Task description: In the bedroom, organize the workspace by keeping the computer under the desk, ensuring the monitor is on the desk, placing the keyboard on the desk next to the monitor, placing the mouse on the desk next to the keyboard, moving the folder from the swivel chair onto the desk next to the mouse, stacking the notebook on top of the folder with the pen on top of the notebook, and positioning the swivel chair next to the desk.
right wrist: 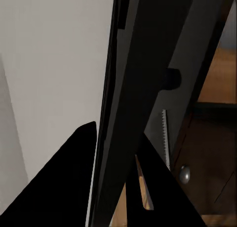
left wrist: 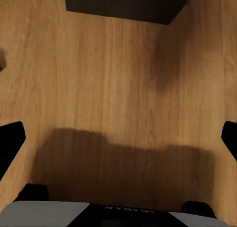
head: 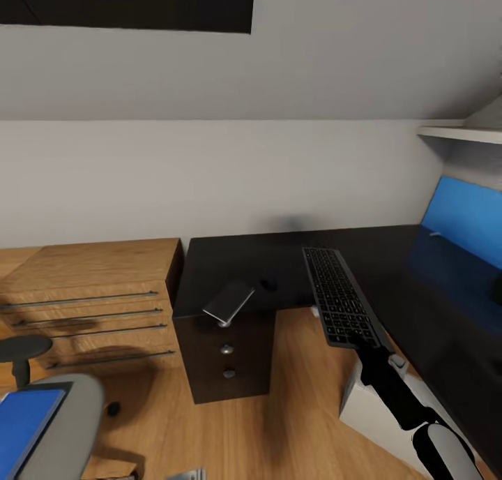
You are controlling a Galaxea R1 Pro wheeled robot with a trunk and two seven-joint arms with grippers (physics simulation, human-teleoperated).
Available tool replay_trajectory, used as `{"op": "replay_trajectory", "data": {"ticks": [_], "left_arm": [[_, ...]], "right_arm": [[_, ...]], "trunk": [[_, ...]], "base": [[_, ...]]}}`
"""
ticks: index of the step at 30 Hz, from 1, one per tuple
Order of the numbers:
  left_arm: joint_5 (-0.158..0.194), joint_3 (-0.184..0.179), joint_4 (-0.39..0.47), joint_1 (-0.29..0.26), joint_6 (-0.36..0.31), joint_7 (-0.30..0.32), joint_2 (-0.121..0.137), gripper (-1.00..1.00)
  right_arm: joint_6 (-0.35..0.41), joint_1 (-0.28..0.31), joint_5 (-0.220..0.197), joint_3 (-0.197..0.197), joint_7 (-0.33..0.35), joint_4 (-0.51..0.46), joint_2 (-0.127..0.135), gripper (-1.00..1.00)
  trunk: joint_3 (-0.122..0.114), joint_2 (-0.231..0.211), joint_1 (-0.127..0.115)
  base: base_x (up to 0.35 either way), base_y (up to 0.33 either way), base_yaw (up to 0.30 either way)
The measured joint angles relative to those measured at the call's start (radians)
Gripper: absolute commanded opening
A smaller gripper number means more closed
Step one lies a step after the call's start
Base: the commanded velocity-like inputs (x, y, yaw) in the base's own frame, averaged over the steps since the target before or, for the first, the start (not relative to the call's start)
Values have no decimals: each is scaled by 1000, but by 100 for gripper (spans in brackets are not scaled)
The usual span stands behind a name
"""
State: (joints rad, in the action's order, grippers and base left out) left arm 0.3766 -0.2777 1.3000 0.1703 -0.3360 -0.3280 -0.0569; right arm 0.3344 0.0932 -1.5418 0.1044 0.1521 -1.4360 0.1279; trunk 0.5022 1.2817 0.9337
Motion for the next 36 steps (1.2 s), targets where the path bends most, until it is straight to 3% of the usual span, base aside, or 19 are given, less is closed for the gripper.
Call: {"op": "replay_trajectory", "data": {"ticks": [14, 27, 36], "left_arm": [[1, 0, -6, 0, 6, -2, 0, 100], [-2, -4, -62, 0, 7, 3, 0, 100], [-2, -5, -74, 0, 7, 3, 0, 100]], "right_arm": [[-4, 0, -1, -1, -3, 3, -3, -100], [-9, 0, 0, -1, 0, 5, -4, -100], [-9, 0, 2, 0, 0, 5, -4, -100]], "trunk": [[-44, -98, -54], [-54, -98, -54], [-64, -98, -54]], "base": [[-193, 0, 0], [-12, -4, 150], [-229, -144, 186]]}}
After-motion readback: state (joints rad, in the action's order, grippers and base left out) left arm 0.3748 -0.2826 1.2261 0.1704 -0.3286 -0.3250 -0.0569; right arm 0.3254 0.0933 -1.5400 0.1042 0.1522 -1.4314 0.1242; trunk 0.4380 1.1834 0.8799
